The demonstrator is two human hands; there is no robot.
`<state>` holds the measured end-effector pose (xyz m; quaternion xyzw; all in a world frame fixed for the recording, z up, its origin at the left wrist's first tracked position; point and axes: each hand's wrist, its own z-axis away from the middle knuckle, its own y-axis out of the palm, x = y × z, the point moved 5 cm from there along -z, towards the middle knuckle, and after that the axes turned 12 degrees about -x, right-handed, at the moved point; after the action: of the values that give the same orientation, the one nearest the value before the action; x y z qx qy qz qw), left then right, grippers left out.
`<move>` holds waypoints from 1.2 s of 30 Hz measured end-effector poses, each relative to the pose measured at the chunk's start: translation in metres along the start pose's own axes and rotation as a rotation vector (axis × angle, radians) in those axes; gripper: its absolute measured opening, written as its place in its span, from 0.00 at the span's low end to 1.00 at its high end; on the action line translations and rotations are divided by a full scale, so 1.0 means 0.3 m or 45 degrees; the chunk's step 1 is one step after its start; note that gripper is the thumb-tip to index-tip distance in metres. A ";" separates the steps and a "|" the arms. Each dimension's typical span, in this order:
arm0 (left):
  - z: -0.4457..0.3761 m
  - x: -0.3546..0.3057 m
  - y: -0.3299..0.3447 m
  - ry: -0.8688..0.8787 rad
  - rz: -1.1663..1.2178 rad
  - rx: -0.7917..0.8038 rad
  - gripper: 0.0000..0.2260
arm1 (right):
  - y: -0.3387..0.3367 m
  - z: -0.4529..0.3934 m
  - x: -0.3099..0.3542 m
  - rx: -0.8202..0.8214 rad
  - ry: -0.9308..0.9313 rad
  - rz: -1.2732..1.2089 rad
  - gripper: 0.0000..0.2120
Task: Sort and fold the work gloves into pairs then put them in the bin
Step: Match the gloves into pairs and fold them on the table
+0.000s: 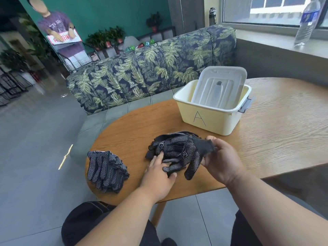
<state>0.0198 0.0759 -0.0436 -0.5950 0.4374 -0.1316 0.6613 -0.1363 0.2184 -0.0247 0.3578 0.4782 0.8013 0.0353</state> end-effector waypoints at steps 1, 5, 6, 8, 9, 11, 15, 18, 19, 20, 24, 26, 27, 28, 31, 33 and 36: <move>0.000 0.005 -0.002 -0.029 0.055 -0.022 0.31 | -0.003 -0.004 0.000 0.021 0.009 -0.007 0.08; -0.007 0.007 -0.015 0.125 -0.008 -0.128 0.25 | -0.001 0.002 0.005 -0.017 0.011 -0.038 0.10; -0.005 0.007 -0.021 0.145 -0.001 -0.162 0.26 | 0.002 0.009 0.004 -0.039 0.007 -0.033 0.11; 0.004 0.013 -0.033 0.159 0.018 -0.220 0.30 | 0.003 0.015 0.004 -0.099 -0.057 0.051 0.09; 0.009 0.018 -0.036 0.169 0.021 -0.241 0.31 | 0.000 0.015 0.006 -0.142 -0.119 0.154 0.06; 0.020 0.020 -0.040 0.203 -0.001 -0.276 0.29 | 0.000 0.028 0.023 -0.241 -0.282 0.400 0.05; 0.033 0.010 -0.039 0.222 -0.134 -0.372 0.22 | -0.005 0.057 0.094 -0.413 -0.539 0.526 0.10; 0.027 0.008 -0.022 0.186 -0.166 -0.368 0.18 | -0.026 0.058 0.129 -0.498 -0.556 0.522 0.11; 0.023 0.013 -0.014 0.177 -0.168 -0.352 0.17 | -0.028 0.057 0.132 -0.507 -0.556 0.569 0.11; 0.019 0.020 -0.010 0.160 -0.166 -0.332 0.15 | -0.028 0.058 0.134 -0.510 -0.565 0.634 0.11; 0.011 0.032 -0.033 0.091 -0.052 -0.346 0.09 | -0.020 0.044 0.103 -0.372 -0.511 0.834 0.18; 0.004 0.038 -0.079 0.003 0.089 -0.408 0.06 | -0.019 0.036 0.086 -0.316 -0.500 1.055 0.24; -0.003 0.044 -0.107 -0.063 0.180 -0.443 0.05 | -0.020 0.035 0.079 -0.316 -0.507 1.169 0.25; -0.011 0.049 -0.138 -0.131 0.287 -0.482 0.05 | -0.019 0.035 0.075 -0.321 -0.522 1.262 0.25; -0.034 0.043 -0.230 -0.253 0.687 -0.571 0.05 | -0.013 0.037 0.067 -0.372 -0.592 1.472 0.21; -0.041 0.036 -0.278 -0.256 0.822 -0.532 0.07 | -0.011 0.037 0.067 -0.432 -0.648 1.556 0.12; -0.054 0.058 -0.301 -0.291 0.845 -0.361 0.08 | -0.007 0.039 0.074 -0.458 -0.705 1.560 0.05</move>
<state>0.0492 0.0297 0.0319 -0.5174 0.5436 0.2188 0.6236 -0.1462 0.2369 -0.0111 0.7430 0.0233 0.6229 -0.2438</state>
